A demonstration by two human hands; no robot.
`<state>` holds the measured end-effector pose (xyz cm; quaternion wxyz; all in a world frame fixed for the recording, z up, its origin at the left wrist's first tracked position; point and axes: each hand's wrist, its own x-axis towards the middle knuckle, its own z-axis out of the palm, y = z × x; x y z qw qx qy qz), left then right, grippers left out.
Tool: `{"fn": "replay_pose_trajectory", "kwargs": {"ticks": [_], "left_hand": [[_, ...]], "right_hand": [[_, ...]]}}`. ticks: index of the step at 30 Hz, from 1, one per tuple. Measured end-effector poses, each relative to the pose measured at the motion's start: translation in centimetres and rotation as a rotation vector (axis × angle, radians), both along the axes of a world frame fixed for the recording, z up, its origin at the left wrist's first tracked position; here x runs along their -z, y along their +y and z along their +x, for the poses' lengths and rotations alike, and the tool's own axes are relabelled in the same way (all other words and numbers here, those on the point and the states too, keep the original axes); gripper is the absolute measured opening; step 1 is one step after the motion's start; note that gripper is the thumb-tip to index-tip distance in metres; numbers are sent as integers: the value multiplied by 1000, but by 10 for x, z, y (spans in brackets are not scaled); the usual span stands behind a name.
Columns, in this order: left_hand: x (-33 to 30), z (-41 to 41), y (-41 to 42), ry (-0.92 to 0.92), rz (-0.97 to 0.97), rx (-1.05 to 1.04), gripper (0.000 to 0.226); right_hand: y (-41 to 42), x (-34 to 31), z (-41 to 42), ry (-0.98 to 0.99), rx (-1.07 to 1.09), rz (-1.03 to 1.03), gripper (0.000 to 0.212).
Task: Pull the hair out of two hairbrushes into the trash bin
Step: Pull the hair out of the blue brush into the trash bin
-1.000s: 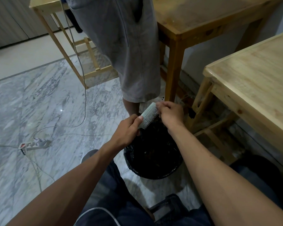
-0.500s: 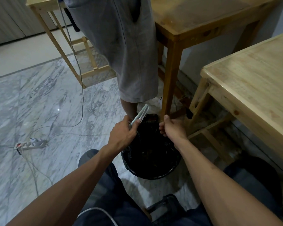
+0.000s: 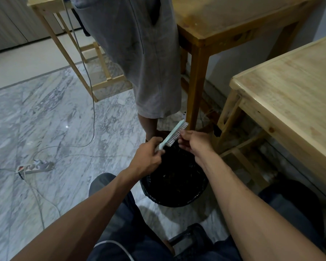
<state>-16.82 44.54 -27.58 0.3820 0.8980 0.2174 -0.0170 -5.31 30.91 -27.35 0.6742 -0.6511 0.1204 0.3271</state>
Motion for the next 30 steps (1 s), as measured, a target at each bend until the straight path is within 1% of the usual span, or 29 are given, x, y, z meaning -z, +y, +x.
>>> {"fn": "replay_pose_trajectory", "kwargs": {"ticks": [2, 3, 4, 6, 8, 10, 11, 12, 14, 16, 17, 19, 21, 24, 26, 28, 30], "left_hand": [[1, 1, -1, 25, -156, -62, 15], [2, 1, 1, 34, -231, -104, 12], [2, -1, 3, 43, -287, -138, 13], [2, -4, 7, 73, -373, -148, 19], [0, -6, 7, 87, -503, -141, 22], [-2, -5, 5, 103, -613, -139, 22], [-2, -5, 5, 119, -628, -132, 23], [-1, -4, 6, 131, -642, -127, 26], [1, -3, 6, 144, -709, -107, 29], [1, -4, 4, 137, -795, -91, 27], [-1, -4, 3, 139, -807, -88, 26], [-2, -4, 0, 163, -745, -87, 29], [-1, -3, 0, 204, -582, -71, 32], [4, -4, 5, 165, -372, -30, 34], [7, -7, 10, 125, -210, 28, 32], [8, -9, 16, 117, -50, 69, 31], [7, -12, 21, 122, 94, 96, 38]], "right_hand": [[-4, 0, 2, 131, 133, 190, 16], [-8, -1, 4, 164, 191, 250, 15], [-11, 0, 7, 157, 209, 244, 14], [-16, 3, 8, 67, 132, 42, 16], [-16, 8, 7, -16, 25, -160, 28], [-12, 11, 6, -69, -50, -222, 43], [-10, 12, 5, -82, -88, -218, 43], [-9, 12, 4, -78, -121, -181, 37], [-7, 13, 2, -36, -191, -40, 24], [-5, 14, -1, -2, -222, 60, 22], [-4, 15, -2, 12, -198, 84, 23], [-5, 15, -1, 8, -126, 76, 27], [-9, 15, 2, -61, -123, 12, 27], [-19, 16, 5, -195, -245, -74, 27], [-26, 15, 6, -260, -337, -100, 23], [-32, 16, 10, -329, -426, -180, 17], [-36, 20, 14, -380, -481, -281, 13]]}}
